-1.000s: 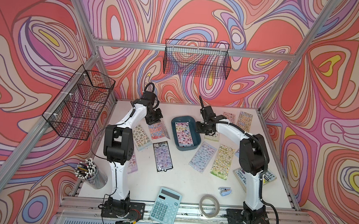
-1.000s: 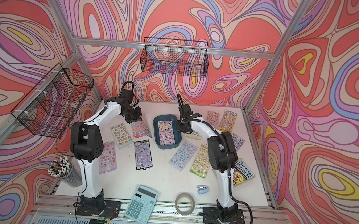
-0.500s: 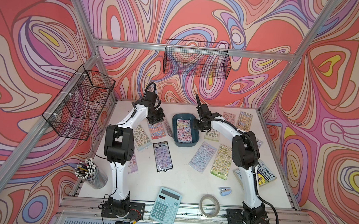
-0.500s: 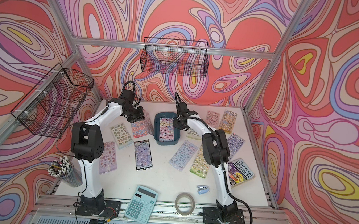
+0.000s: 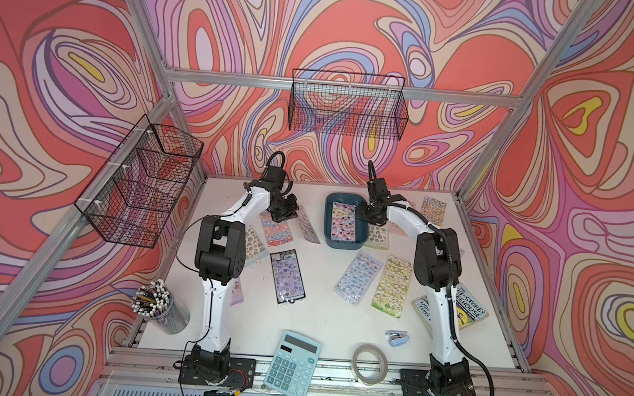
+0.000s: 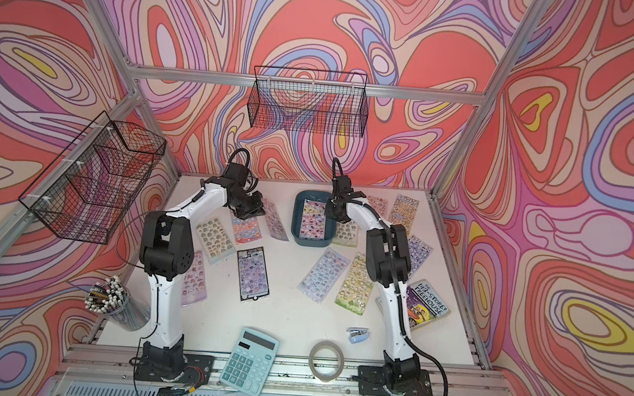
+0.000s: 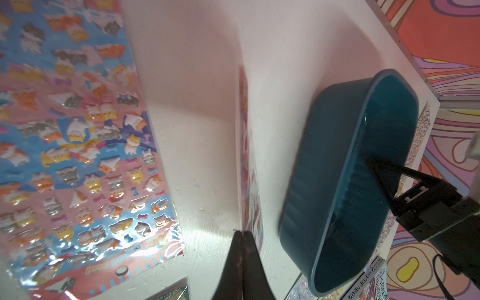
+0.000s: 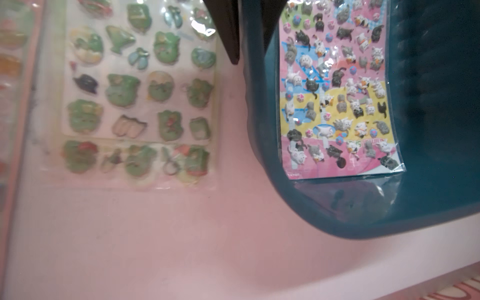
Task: Take the stickers out of the storage box
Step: Move the storage box to the center of the board, then place the sticker at the center of the board.
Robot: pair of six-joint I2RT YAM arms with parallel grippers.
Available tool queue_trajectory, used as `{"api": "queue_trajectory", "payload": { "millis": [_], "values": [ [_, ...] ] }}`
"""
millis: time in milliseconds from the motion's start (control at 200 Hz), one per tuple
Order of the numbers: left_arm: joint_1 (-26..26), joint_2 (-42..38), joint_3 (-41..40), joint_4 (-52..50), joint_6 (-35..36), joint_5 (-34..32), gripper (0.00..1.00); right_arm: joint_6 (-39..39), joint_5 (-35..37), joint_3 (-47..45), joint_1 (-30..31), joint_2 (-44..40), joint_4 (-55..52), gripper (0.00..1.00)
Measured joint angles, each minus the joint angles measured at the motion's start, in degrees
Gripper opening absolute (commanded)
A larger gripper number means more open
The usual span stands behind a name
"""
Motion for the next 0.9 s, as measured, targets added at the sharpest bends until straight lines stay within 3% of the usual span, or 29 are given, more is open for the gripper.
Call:
{"api": "queue_trajectory", "payload": {
  "millis": [250,551,706,901],
  "values": [
    [-0.07,7.82,9.11,-0.79,0.76,-1.14,0.0,0.0,-0.96,1.05,0.02,0.04,0.2,0.15],
    [0.09,13.4,16.31,-4.42,1.2,-5.88,0.26,0.02,-2.38,1.05,0.24,0.04,0.31,0.15],
    [0.42,13.49,17.62,-5.31,1.2,-7.15,0.47,0.02,-2.64,1.05,0.24,0.04,0.31,0.15],
    [0.76,13.49,17.88,-5.7,1.16,-7.54,0.55,-0.94,-3.58,5.4,0.22,1.62,-1.51,0.16]
  ]
}}
